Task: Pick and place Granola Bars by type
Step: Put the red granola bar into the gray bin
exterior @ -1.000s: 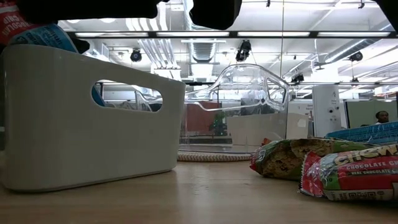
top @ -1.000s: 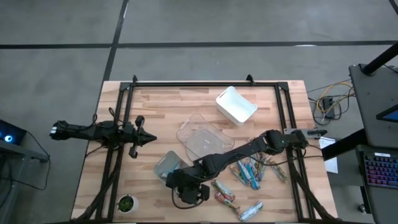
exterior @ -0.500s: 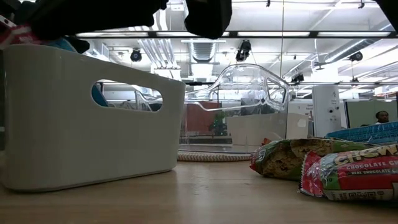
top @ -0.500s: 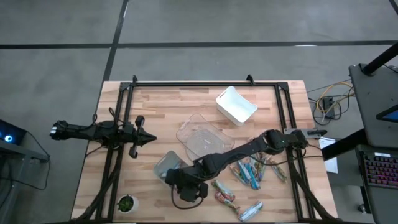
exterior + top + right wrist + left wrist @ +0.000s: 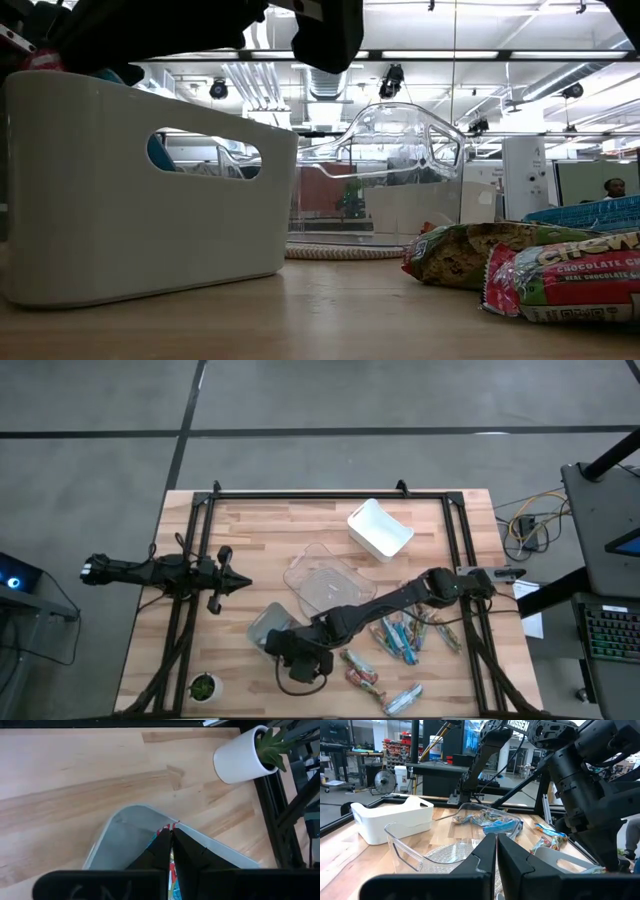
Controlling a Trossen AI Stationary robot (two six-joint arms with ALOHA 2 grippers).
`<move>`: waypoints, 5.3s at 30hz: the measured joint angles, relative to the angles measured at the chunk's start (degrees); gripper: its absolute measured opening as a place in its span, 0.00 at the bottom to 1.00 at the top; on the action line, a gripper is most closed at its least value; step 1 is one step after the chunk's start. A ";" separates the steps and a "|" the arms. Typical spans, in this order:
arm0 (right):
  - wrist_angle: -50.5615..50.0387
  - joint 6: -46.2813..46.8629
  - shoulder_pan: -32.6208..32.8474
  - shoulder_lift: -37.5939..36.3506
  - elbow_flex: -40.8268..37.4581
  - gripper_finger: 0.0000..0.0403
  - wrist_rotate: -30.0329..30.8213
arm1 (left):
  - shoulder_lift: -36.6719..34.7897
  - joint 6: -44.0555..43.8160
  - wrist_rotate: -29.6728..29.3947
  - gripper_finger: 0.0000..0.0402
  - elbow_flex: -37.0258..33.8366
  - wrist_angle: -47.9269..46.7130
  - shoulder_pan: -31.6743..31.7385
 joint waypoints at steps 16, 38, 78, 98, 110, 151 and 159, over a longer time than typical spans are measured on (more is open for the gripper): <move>2.87 2.35 -2.04 0.00 0.01 0.02 6.10 | 0.00 0.00 0.00 0.00 0.00 0.00 -0.02; 5.37 7.08 -3.88 0.02 -0.40 0.24 7.26 | 0.00 0.00 -0.01 0.00 0.01 0.00 -0.01; -12.43 32.01 1.82 -14.21 -0.88 0.03 2.71 | 0.02 0.00 0.00 0.00 0.00 0.00 0.00; -14.94 47.81 10.26 -31.24 -18.06 0.02 2.08 | 0.02 0.00 -0.02 0.00 0.00 0.00 0.00; -1.27 66.12 16.28 -42.19 -38.61 0.02 2.33 | 0.02 0.00 -0.02 0.00 0.02 0.00 -0.02; 3.32 120.01 17.36 -29.36 -40.52 0.24 11.39 | 0.00 0.00 -0.02 0.00 0.00 0.00 0.00; -3.67 117.49 16.30 -26.71 -35.44 0.47 10.51 | 0.04 0.00 0.00 0.00 0.02 0.00 0.00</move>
